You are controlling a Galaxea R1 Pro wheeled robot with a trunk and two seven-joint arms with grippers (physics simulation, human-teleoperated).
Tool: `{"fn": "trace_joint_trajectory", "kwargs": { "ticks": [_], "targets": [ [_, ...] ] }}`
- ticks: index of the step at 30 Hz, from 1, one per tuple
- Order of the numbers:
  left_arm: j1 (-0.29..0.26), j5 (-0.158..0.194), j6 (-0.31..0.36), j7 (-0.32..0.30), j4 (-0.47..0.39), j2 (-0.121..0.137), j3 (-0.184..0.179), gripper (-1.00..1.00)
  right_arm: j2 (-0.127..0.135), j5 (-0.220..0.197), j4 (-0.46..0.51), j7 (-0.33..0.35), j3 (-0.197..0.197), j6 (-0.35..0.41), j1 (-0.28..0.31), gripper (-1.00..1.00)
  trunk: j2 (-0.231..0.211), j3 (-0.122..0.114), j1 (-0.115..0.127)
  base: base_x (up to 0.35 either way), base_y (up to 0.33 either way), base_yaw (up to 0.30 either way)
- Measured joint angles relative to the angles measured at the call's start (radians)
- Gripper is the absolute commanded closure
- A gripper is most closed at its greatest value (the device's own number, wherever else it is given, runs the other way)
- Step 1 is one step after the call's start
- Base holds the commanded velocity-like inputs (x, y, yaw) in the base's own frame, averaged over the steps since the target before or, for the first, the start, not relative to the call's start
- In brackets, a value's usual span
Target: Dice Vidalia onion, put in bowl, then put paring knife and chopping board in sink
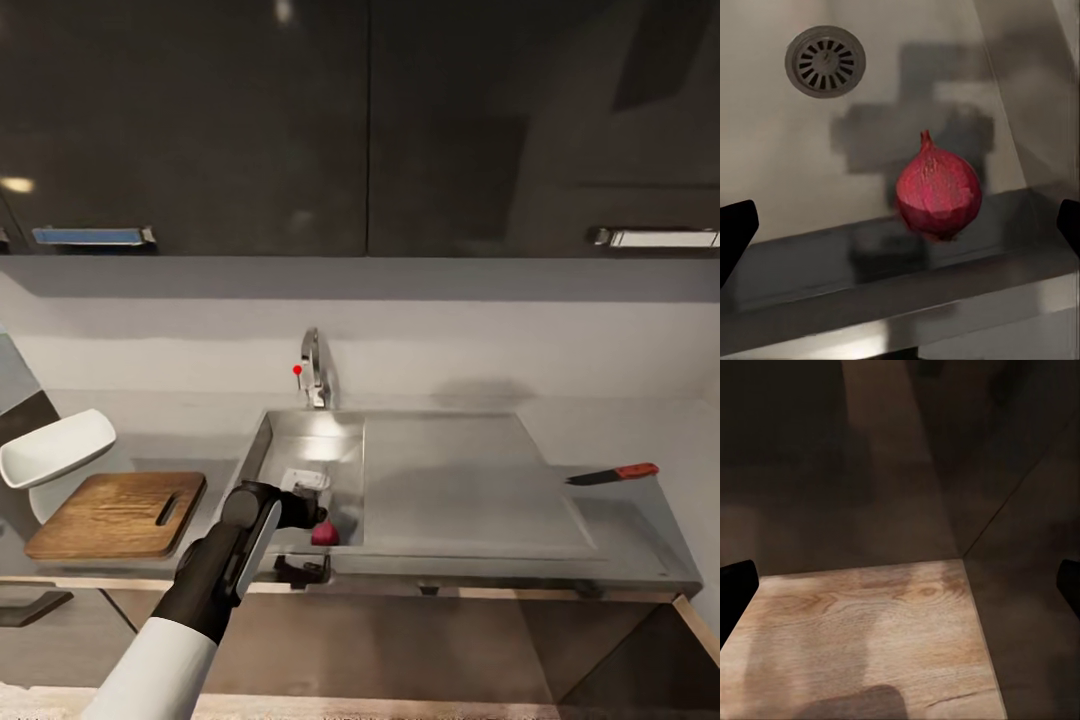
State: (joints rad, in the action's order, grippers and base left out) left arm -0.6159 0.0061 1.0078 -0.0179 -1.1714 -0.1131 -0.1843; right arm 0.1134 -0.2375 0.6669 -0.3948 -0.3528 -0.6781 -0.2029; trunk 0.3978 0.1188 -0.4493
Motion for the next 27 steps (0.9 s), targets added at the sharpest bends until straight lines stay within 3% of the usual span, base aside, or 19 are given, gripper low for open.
{"fn": "trace_joint_trajectory", "kwargs": {
  "ticks": [6, 27],
  "targets": [
    [0.000, 0.039, -0.001, -0.003, 0.000, -0.001, -0.001, -1.00, 0.000, -0.003, 0.000, 0.000, 0.000, 0.000, 0.000, -1.00, 0.000, 0.010, 0.000, 0.114, -0.045, 0.000],
    [0.000, 0.042, -0.002, -0.002, 0.013, 0.003, 0.000, -1.00, 0.000, -0.007, -0.013, 0.000, -0.001, 0.000, 0.000, -1.00, 0.000, 0.043, 0.000, 0.032, -0.020, 0.000]
  ]
}}
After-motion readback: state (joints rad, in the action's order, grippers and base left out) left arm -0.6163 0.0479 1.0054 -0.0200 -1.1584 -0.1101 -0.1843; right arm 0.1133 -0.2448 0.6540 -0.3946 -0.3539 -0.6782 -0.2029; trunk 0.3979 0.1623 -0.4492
